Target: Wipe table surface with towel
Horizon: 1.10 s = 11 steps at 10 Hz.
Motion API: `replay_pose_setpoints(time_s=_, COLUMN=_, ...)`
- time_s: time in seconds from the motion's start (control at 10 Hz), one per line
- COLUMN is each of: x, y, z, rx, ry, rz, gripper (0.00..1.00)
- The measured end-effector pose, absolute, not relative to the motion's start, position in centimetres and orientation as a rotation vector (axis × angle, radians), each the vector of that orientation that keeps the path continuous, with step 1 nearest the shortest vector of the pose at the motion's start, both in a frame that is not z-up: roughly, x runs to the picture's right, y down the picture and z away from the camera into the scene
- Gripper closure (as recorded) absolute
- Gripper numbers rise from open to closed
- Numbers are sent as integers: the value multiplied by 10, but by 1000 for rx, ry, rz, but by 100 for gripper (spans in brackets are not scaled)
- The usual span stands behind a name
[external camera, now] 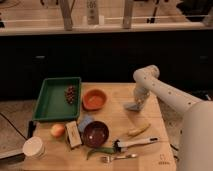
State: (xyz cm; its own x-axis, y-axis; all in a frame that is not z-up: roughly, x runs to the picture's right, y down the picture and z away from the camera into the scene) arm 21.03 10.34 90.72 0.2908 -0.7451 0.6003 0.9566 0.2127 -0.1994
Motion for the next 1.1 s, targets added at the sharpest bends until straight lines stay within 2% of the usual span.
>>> replay_pose_setpoints(time_s=0.3, x=151, y=113, z=910, rx=-600, ry=-482, rz=-1335, gripper=100)
replay_pose_setpoints(time_s=0.5, x=133, y=136, z=895, rx=-604, ry=-531, rz=-1401, gripper=100)
replay_pose_setpoints(time_s=0.9, x=151, y=176, z=859, rx=-603, ry=-572, rz=-1420, gripper=100)
replay_pose_setpoints(time_s=1.1, x=179, y=182, z=851, rx=-607, ry=-560, rz=-1389, gripper=100)
